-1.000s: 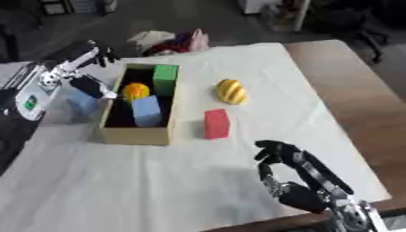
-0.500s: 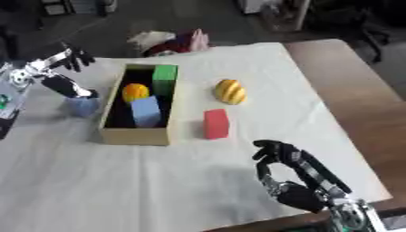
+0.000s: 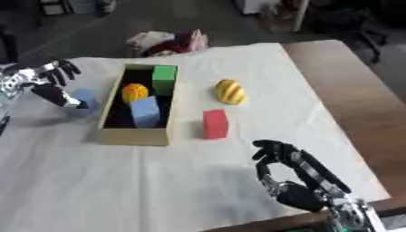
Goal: Pick up objects on the table and place them in the box.
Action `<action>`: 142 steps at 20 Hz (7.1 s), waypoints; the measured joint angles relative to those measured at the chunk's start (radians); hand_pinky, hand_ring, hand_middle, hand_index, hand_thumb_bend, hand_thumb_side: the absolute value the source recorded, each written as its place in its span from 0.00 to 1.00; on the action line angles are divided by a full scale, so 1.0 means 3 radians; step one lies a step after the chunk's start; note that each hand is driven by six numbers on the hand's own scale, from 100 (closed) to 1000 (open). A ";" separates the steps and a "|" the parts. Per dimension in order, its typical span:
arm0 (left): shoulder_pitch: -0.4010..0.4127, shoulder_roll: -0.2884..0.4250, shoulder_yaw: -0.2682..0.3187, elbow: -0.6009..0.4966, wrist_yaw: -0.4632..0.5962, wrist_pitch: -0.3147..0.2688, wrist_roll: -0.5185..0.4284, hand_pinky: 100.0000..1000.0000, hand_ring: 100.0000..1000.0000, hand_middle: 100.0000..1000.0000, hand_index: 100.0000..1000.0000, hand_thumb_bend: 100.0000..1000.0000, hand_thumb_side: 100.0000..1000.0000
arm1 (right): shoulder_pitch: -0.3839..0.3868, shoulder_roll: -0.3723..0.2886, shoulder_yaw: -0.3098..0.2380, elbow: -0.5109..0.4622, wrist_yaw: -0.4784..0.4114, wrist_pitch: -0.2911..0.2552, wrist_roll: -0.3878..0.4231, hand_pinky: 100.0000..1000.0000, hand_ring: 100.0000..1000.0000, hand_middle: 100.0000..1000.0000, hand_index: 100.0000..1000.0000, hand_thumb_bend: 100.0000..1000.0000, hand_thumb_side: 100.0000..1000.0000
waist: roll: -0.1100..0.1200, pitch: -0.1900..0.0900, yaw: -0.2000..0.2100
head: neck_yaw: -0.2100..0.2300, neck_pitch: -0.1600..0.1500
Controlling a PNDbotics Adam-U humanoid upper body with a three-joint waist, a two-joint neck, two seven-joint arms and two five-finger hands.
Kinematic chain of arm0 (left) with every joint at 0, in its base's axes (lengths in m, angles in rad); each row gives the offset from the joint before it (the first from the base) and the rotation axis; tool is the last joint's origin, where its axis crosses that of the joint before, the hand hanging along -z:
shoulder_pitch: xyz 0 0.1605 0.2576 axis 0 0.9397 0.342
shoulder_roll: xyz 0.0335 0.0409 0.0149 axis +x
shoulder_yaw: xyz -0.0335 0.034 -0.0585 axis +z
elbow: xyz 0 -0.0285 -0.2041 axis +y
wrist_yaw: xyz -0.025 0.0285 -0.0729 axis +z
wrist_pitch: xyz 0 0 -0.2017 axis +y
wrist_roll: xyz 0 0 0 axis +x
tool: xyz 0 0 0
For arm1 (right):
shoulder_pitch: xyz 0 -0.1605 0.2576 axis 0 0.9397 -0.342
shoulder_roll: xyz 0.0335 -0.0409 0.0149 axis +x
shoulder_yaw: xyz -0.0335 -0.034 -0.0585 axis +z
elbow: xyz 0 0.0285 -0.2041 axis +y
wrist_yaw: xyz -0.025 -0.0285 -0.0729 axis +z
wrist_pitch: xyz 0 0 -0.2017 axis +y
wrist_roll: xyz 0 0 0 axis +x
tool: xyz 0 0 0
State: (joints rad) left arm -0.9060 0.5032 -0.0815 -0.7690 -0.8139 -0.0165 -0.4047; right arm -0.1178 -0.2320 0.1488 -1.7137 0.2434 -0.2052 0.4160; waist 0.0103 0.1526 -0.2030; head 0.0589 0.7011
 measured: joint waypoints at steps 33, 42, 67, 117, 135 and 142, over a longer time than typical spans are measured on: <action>-0.0125 -0.0286 -0.0437 -0.0737 0.0481 -0.0324 0.0188 0.59 0.46 0.47 0.69 0.40 0.00 | -0.0017 0.0005 0.0019 0.0001 -0.0002 -0.0012 0.0028 0.74 0.62 0.63 0.87 0.00 0.39 | 0.0002 0.0004 -0.0044 | 0.0013 0.0000; -0.0117 -0.0340 -0.0435 -0.0647 0.0540 -0.0382 0.0243 0.66 0.63 0.67 0.81 0.78 0.28 | -0.0017 0.0005 0.0020 0.0001 -0.0002 -0.0010 0.0031 0.74 0.62 0.63 0.87 0.00 0.39 | 0.0023 0.0004 -0.0049 | 0.0004 -0.0001; 0.2060 0.0124 0.0201 -0.3518 0.2478 -0.0029 0.1149 0.61 0.56 0.57 0.73 0.64 0.31 | -0.1293 -0.0777 0.0014 0.0461 0.0279 -0.0206 -0.0003 0.78 0.72 0.74 0.93 0.00 0.29 | 0.0042 -0.0075 0.0395 | -0.0202 0.0014; 0.2740 -0.0920 0.0140 -0.3532 0.2312 0.0002 0.0875 0.60 0.53 0.54 0.73 0.62 0.33 | -0.2659 -0.0273 -0.0781 0.3986 0.2657 0.0949 -0.1813 0.74 0.71 0.71 0.81 0.04 0.05 | 0.0060 -0.0108 0.0995 | -0.0787 0.0033; 0.2752 -0.0947 0.0140 -0.3512 0.2312 0.0019 0.0891 0.60 0.53 0.54 0.73 0.55 0.34 | -0.2637 -0.0239 -0.0651 0.3517 0.2262 0.0624 -0.2064 0.53 0.42 0.41 0.54 0.00 0.00 | 0.0047 -0.0110 0.0999 | -0.0810 0.0038; 0.2755 -0.0950 0.0140 -0.3497 0.2312 0.0017 0.0889 0.60 0.53 0.54 0.72 0.54 0.34 | -0.2720 -0.0098 -0.0242 0.2932 0.1759 -0.0075 -0.1224 0.57 0.46 0.45 0.59 0.00 0.00 | 0.0043 -0.0117 0.1020 | -0.0842 0.0039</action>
State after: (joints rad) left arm -0.0795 0.2184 -0.0395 -1.8179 -0.1203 -0.0115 -0.1381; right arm -0.9338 -0.2614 0.0763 -0.8342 0.7712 -0.2277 0.0488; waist 0.0233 0.1174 0.1030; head -0.1935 0.7127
